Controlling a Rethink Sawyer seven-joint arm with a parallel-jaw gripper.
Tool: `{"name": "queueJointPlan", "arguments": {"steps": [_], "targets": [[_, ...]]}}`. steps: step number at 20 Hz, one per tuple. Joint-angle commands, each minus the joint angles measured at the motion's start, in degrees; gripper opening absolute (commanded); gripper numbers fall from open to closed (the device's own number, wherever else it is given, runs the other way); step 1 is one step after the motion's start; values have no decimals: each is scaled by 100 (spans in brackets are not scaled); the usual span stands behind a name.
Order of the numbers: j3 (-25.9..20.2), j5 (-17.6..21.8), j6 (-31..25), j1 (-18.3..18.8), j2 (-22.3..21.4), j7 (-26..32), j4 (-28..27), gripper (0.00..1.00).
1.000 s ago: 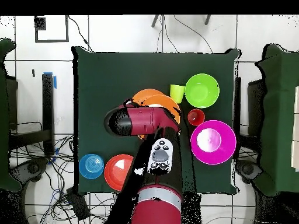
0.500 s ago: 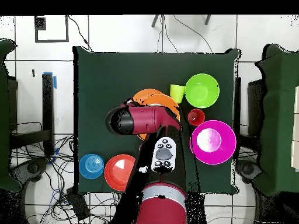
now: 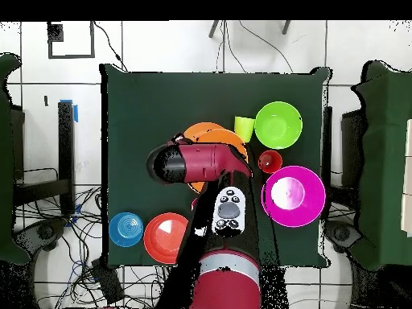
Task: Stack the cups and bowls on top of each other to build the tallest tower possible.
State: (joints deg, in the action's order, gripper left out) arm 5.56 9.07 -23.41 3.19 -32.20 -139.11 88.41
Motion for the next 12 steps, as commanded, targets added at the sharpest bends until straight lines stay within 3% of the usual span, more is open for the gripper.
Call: {"name": "queueJointPlan", "arguments": {"steps": [1,12], "targets": [[-1299,288,-342,14,712,888,-256,0],[-1352,273,-702,-76,721,912,-518,0]]}}
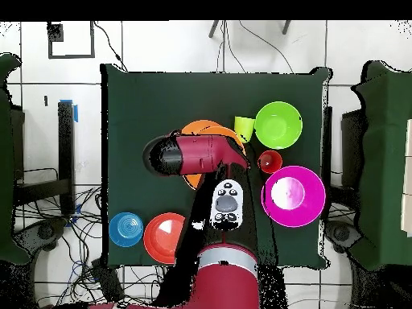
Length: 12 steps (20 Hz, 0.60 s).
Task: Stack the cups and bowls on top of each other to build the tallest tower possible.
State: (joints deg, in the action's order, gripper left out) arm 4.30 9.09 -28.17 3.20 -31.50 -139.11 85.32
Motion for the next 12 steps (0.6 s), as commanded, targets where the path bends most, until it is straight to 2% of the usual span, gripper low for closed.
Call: {"name": "queueJointPlan", "arguments": {"steps": [1,12], "targets": [[-1232,273,-230,-82,648,909,-210,0],[-1346,314,59,-20,702,832,-74,0]]}}
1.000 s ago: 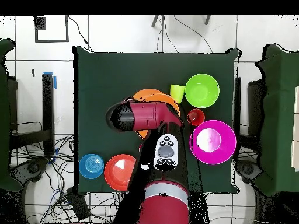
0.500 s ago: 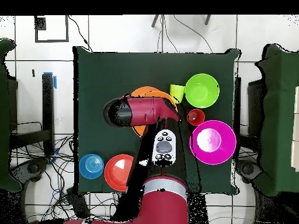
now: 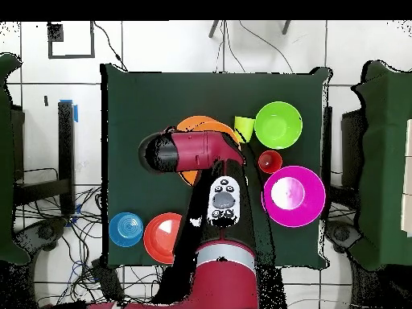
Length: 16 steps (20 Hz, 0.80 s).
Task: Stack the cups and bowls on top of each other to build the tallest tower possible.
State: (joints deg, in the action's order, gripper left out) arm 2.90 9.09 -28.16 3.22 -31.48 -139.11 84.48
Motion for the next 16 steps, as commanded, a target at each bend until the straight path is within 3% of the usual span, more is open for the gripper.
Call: {"name": "queueJointPlan", "arguments": {"steps": [1,16], "targets": [[-1211,310,49,-24,701,830,11,0],[-1384,181,243,-5,769,672,99,0]]}}
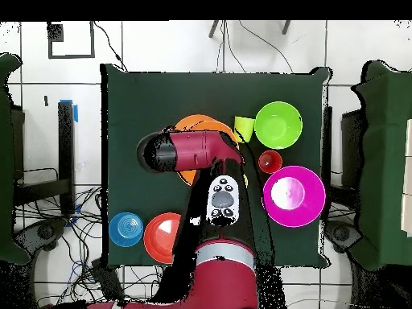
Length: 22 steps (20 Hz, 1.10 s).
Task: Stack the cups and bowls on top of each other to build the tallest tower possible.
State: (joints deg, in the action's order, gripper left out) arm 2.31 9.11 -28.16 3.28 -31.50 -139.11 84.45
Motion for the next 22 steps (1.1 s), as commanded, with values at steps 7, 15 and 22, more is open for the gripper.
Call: {"name": "queueJointPlan", "arguments": {"steps": [7,15,22], "targets": [[-1493,225,310,111,777,841,175,0],[-1668,367,420,268,828,956,245,0],[-1469,381,410,28,911,621,92,0]]}}
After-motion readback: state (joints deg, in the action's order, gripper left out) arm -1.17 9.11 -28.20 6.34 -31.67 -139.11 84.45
